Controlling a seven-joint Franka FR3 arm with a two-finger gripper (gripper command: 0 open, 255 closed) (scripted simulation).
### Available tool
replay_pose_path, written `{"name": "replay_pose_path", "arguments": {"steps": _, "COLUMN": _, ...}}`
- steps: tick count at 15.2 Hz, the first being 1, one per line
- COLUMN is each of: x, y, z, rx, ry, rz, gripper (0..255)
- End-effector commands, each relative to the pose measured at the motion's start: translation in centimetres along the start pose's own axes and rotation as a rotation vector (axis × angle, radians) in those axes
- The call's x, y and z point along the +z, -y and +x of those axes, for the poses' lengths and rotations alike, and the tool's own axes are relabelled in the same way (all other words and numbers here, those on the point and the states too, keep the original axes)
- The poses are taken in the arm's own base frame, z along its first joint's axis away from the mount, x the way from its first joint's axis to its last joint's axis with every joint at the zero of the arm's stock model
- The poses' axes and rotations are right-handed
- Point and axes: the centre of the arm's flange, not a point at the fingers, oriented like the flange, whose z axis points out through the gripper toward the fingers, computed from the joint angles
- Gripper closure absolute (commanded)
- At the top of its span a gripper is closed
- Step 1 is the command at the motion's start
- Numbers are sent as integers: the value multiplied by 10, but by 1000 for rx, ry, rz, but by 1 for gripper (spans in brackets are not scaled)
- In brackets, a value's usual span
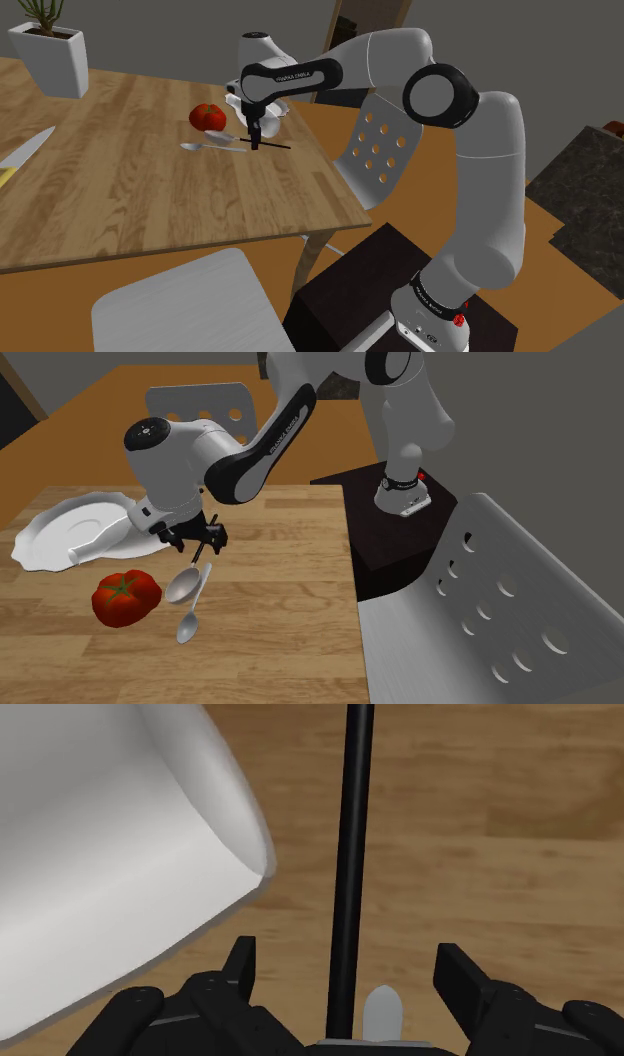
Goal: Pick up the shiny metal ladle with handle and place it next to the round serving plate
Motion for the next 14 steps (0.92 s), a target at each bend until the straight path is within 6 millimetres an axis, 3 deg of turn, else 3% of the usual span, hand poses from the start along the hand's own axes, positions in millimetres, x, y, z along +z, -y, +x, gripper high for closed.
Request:
{"name": "replay_pose_path", "arguments": {"steps": 1, "x": 0, "y": 0, "z": 0, "rx": 0, "ry": 0, "rz": 0, "gripper": 0}}
{"name": "replay_pose_path", "arguments": {"steps": 2, "x": 0, "y": 0, "z": 0, "rx": 0, "ry": 0, "rz": 0, "gripper": 0}}
{"name": "replay_pose_path", "arguments": {"steps": 6, "x": -50, "y": 0, "z": 0, "rx": 0, "ry": 0, "rz": 0, "gripper": 0}}
{"name": "replay_pose_path", "arguments": {"steps": 14, "x": -50, "y": 0, "z": 0, "rx": 0, "ry": 0, "rz": 0, "gripper": 0}}
